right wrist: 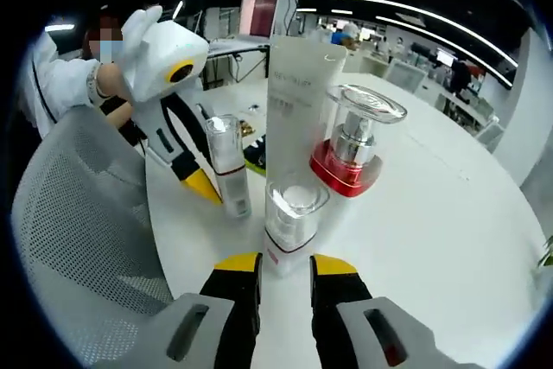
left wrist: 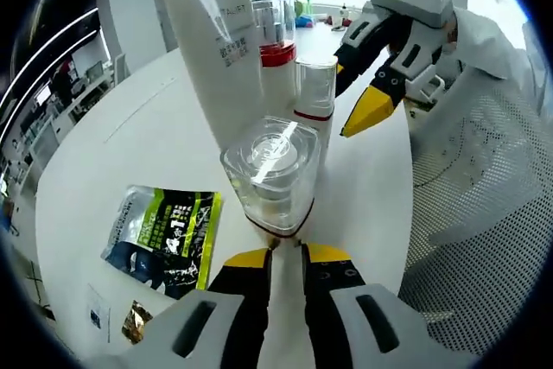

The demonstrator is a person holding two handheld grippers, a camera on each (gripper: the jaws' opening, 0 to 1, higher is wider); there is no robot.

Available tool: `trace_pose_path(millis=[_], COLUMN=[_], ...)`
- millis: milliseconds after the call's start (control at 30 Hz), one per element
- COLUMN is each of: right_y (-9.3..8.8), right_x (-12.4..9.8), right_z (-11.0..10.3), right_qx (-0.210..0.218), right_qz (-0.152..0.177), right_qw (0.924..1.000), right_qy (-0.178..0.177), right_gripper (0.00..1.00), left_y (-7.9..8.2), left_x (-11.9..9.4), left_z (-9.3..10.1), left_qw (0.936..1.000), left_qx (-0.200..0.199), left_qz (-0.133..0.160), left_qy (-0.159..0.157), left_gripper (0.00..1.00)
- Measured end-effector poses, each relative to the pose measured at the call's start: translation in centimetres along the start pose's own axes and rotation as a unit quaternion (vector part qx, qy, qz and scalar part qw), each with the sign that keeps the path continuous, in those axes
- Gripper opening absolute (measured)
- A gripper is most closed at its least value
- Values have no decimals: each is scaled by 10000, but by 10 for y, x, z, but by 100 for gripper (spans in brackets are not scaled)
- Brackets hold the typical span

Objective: Arrange the skincare products in the storage area until every visible bottle or jar stands upright without overlapping.

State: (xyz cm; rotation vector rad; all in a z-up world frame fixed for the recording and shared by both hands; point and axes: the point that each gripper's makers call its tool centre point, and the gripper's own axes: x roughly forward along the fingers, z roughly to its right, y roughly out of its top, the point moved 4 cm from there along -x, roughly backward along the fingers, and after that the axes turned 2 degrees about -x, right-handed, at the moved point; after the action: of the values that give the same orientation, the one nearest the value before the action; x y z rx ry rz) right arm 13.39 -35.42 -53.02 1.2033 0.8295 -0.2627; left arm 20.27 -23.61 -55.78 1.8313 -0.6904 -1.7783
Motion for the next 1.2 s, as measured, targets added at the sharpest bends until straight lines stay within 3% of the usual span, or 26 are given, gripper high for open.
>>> trace_pose_path(millis=[233,500,833,1200], right_y=[-12,-8,-7,-6], right_x=[4,8,14,16], right_z=[1,5,-2,-3], right_qx=[-78,-117,-203,-319], right_qz=[-147,-27,-87,-123], right_qw=[9998,9998,9997,9994], right_qy=[-64,-134,109,29], right_gripper=[12,12,12,5], left_y=[8,15,22,26], left_x=[7,13,20,22], left_z=[5,11,11,10], left_qw=[9999,9997,9990,9984], left_qx=[4,-18,122,183], left_qz=[110,246,414,517], left_qy=[-40,-11,88,136], left_gripper=[13,12,11,11])
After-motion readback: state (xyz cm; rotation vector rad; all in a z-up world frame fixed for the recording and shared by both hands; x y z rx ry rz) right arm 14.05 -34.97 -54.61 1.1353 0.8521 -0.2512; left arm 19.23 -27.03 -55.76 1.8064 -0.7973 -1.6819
